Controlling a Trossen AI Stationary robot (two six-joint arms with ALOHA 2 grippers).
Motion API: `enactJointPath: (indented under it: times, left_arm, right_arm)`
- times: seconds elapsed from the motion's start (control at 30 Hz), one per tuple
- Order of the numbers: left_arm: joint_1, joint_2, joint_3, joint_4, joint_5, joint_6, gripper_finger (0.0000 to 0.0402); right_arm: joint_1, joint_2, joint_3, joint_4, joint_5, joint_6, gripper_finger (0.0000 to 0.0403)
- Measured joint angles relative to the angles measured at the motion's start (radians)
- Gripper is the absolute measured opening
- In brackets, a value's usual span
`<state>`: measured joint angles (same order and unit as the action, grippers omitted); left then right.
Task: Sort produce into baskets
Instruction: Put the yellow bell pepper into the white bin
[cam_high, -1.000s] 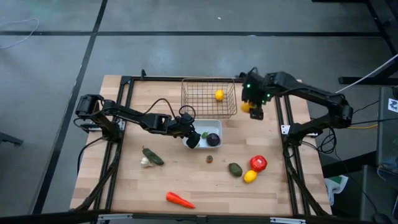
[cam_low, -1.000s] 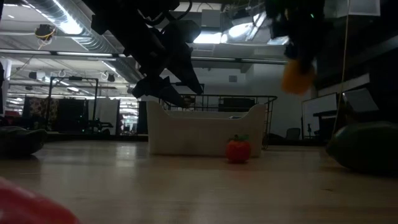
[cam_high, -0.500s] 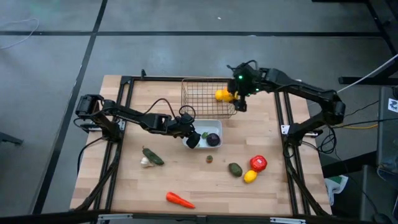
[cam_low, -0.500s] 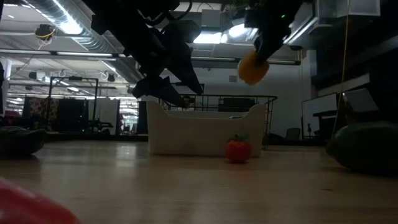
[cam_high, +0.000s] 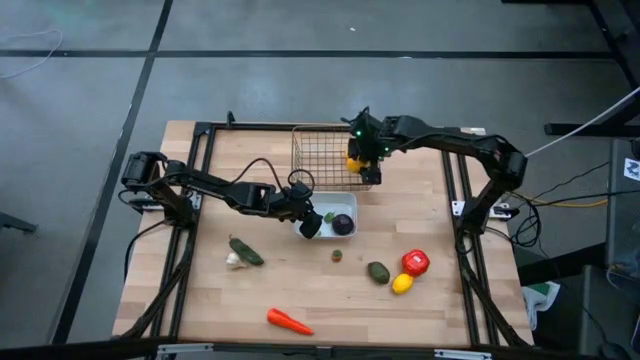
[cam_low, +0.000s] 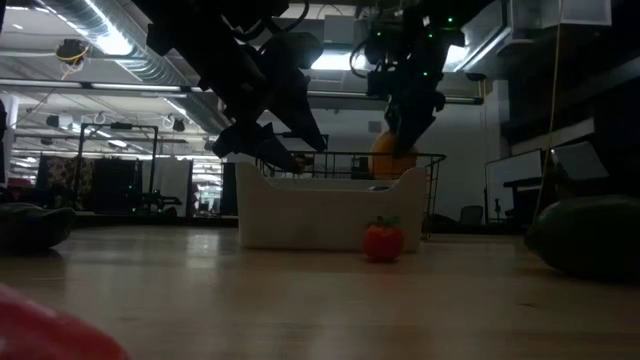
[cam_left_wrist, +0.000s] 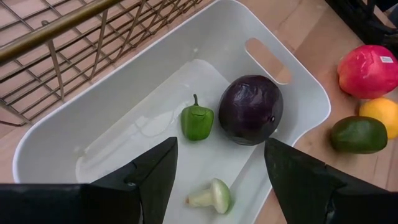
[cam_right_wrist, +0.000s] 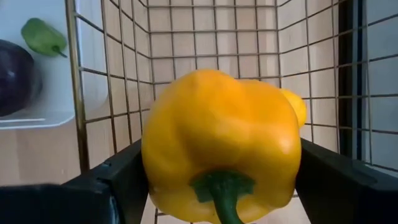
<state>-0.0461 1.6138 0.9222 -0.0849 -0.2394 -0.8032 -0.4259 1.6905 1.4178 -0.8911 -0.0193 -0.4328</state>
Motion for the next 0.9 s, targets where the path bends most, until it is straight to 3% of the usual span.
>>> enactJointPath:
  times: [0.4,0.73,0.9]
  left_arm:
    - [0.0,-0.001,0.0,0.0,0.0,0.0,0.0237]
    - [-0.001,-0.11,0.0,-0.016,0.045,0.076,0.0237]
    - [-0.007,-0.213,0.0,-0.122,0.095,0.107,0.0237]
  right_arm:
    - [0.03,-0.002,0.134,-0.036,-0.001,0.001,0.0318]
    - [0.222,-0.003,0.181,-0.049,-0.026,0.01,0.0318]
    - [0.31,-0.002,0.171,-0.026,-0.027,0.048,0.0318]
